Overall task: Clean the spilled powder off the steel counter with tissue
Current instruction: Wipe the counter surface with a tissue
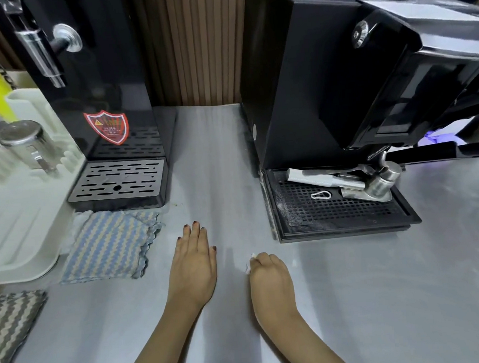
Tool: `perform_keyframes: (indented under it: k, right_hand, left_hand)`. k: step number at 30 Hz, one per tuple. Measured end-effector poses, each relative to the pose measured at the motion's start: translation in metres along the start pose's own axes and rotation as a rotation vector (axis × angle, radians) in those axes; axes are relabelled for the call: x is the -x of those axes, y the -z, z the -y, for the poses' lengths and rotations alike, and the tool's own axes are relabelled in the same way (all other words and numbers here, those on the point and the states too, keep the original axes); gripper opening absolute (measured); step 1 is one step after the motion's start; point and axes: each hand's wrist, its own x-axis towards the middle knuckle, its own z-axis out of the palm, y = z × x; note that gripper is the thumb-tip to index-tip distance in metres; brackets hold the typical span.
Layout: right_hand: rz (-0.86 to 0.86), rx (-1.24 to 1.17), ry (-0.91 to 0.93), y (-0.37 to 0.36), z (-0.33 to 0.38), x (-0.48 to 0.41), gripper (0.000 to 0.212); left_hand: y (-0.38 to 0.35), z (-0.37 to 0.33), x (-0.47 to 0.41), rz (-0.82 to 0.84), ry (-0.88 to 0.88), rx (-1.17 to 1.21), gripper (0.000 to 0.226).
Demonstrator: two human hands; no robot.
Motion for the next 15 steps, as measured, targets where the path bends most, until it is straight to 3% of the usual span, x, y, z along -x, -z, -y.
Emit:
perform_keyframes:
  k: [2,6,10,13,15]
  right_hand:
    - [-0.016,-0.007,0.022,0.000,-0.001,-0.020,0.032]
    - [0.110,0.014,0.132,-0.002,-0.005,-0.047,0.033]
    - [-0.014,-0.071,0.344,-0.012,-0.014,-0.001,0.013]
    - [-0.047,-0.075,0.327,-0.008,-0.026,0.010,0.012]
    - [0.003,0.008,0.231,-0.007,-0.018,-0.018,0.023]
  left_hand:
    - [-0.001,0.001,0.000,-0.004,-0.002,-0.006,0.059]
    - [-0.003,0.003,0.000,-0.032,0.001,-0.014,0.054]
    - [-0.004,0.003,0.001,-0.027,-0.003,-0.002,0.055]
    - [-0.004,0.003,0.000,-0.034,-0.009,0.002,0.049]
    - [-0.004,0.005,0.000,-0.043,-0.010,0.014,0.049]
